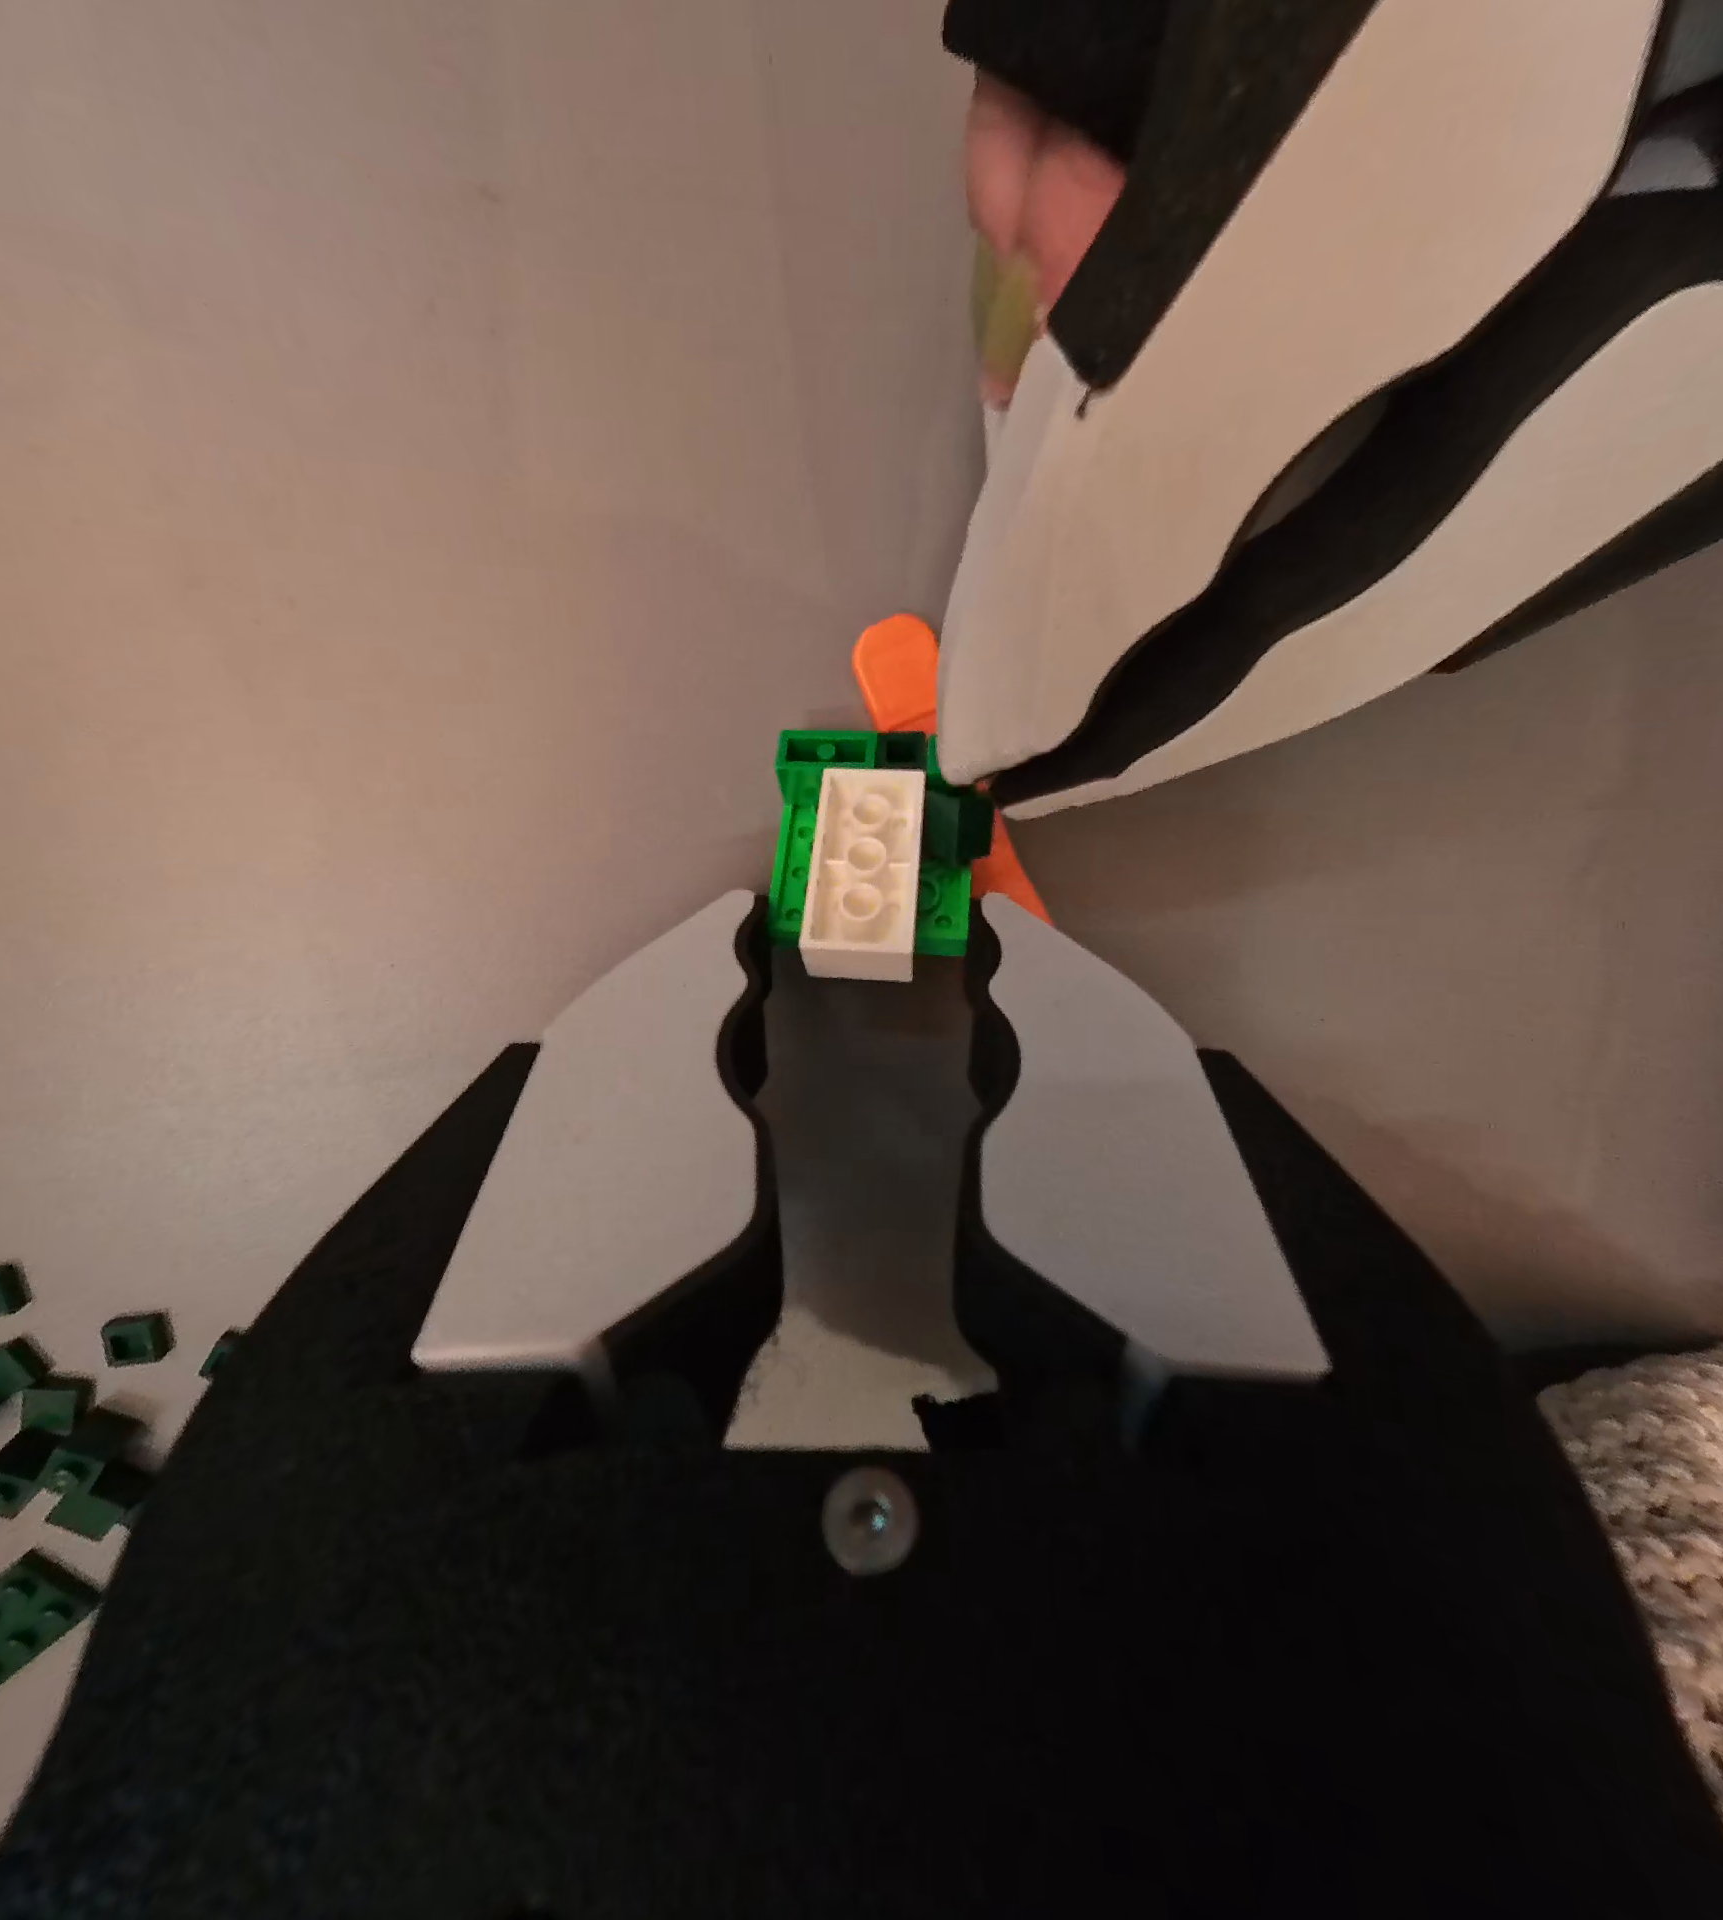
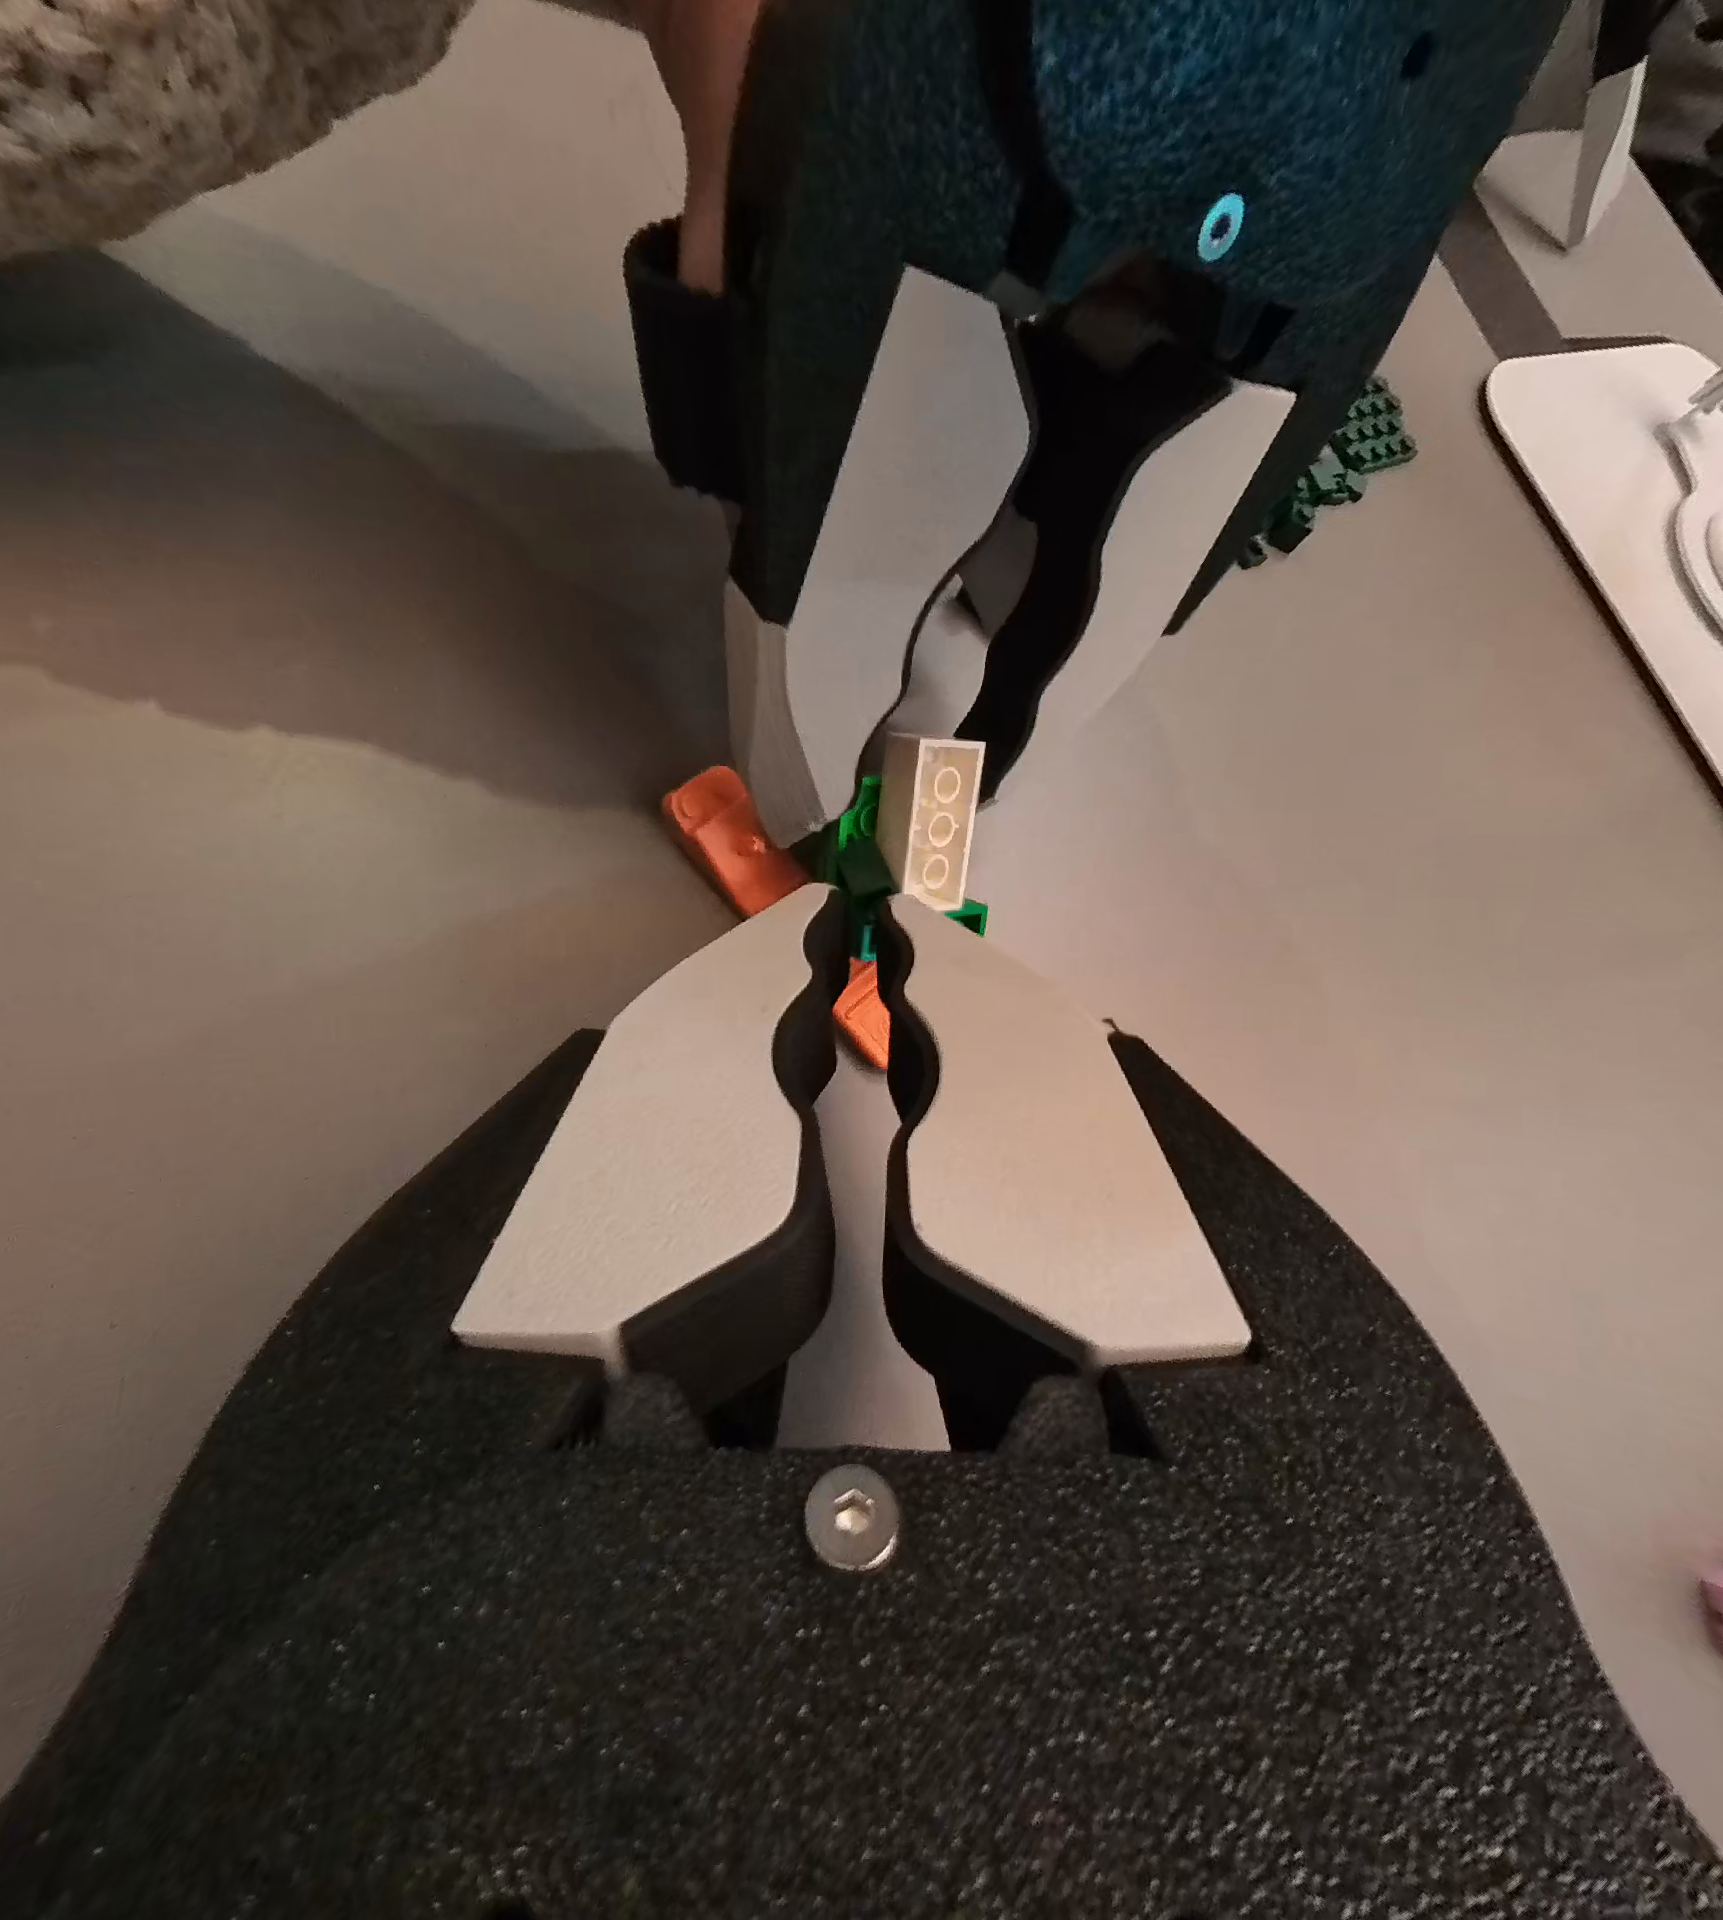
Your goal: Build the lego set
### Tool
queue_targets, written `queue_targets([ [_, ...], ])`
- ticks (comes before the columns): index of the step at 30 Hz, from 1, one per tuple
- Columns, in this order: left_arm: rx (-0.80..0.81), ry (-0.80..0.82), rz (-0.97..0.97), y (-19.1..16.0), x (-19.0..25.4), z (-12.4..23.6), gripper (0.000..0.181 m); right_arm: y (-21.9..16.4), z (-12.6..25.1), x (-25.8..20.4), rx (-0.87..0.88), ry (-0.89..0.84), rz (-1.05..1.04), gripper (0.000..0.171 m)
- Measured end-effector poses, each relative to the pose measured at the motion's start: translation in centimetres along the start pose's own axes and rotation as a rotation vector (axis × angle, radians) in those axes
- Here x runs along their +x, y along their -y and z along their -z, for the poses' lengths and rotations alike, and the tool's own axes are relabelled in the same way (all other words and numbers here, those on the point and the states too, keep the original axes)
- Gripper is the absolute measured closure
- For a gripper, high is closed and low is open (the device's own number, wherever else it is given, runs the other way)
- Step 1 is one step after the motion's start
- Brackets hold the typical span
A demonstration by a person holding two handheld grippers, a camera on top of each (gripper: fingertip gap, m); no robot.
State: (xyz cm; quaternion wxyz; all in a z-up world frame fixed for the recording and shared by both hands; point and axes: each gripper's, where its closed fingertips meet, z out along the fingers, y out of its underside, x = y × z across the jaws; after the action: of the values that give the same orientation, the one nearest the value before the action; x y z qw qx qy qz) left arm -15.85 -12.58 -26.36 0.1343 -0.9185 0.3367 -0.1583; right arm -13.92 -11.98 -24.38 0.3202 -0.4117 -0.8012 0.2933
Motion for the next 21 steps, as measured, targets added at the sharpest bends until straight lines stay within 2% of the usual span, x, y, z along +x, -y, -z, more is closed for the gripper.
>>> queue_targets([
  [13, -0.008, 0.01, -0.005, 0.0, -0.1, -0.1, 0.146, 0.6, -0.3, 0.1, 0.003, -0.049, 0.101, 0.171],
  [21, -0.023, 0.015, -0.001, -0.1, 0.0, -0.1, 0.146, -0.4, 0.2, 0.4, -0.106, -0.067, 0.21, 0.171],
])
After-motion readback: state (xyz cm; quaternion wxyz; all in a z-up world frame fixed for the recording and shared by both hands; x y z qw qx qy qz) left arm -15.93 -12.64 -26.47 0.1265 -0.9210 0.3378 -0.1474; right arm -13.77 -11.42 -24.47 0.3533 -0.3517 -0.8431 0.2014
